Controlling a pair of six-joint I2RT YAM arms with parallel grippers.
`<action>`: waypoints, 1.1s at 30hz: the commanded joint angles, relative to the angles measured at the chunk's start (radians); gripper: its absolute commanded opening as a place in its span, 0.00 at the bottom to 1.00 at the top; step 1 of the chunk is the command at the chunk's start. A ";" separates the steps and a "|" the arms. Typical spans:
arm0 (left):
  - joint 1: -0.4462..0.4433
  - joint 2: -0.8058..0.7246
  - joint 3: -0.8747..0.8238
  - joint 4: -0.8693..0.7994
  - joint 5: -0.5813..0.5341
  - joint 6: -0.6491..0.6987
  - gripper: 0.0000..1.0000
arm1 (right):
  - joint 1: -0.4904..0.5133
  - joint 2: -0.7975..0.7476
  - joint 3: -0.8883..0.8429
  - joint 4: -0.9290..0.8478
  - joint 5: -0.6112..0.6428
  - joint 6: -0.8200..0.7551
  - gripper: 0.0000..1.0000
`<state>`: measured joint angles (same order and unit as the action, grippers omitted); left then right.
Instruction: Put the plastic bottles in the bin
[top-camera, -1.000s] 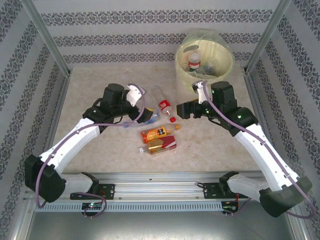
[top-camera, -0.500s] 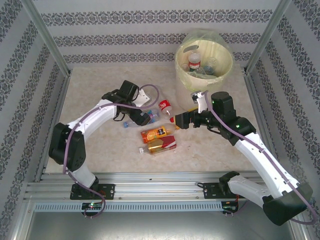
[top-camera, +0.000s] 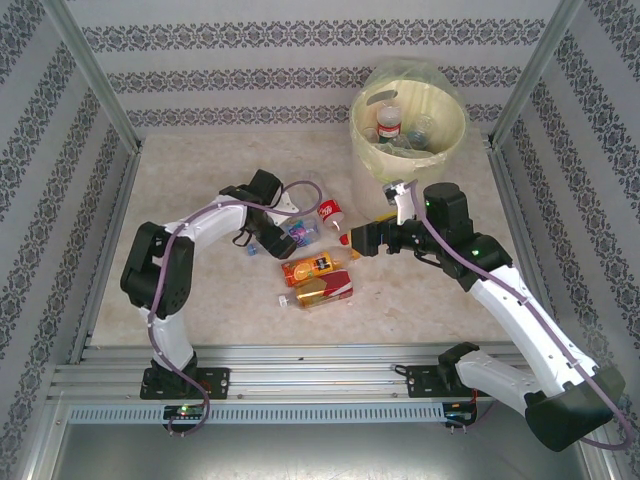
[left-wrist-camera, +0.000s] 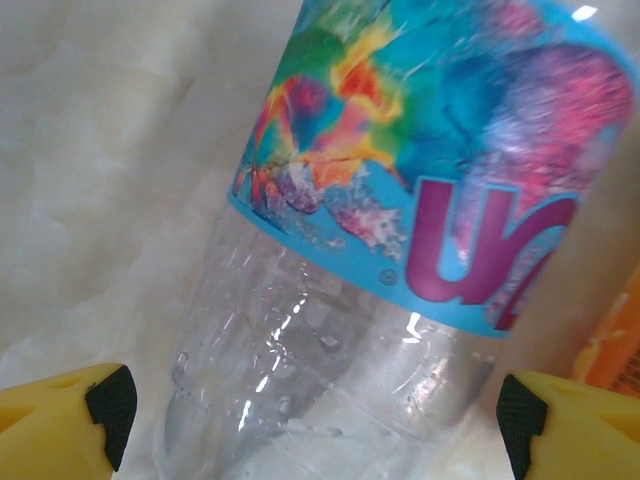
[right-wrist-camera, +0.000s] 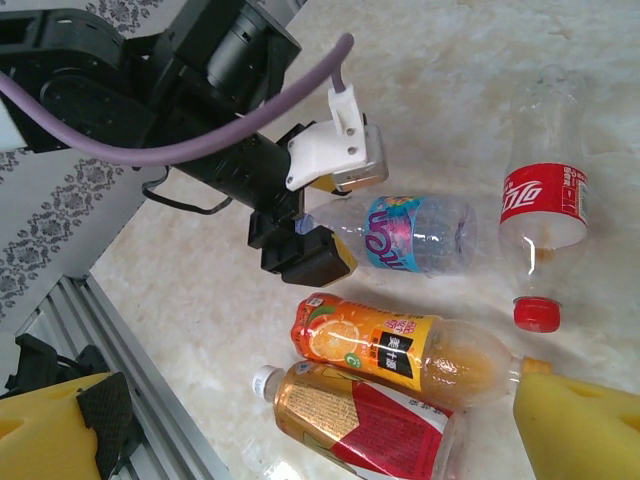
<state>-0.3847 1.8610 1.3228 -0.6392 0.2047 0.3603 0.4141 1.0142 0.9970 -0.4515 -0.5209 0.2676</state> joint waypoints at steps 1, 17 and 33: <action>0.015 0.016 0.031 0.028 -0.003 0.012 0.94 | -0.010 -0.005 -0.014 0.018 -0.002 0.012 0.98; 0.014 0.053 0.036 -0.016 0.009 -0.036 0.73 | -0.024 0.024 -0.008 0.023 0.009 0.018 0.98; 0.016 -0.071 0.046 -0.036 0.087 -0.109 0.58 | -0.056 0.021 -0.052 0.102 0.001 0.141 0.95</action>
<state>-0.3828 1.8618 1.3422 -0.6445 0.2615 0.2882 0.3683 1.0416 0.9649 -0.4015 -0.5140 0.3565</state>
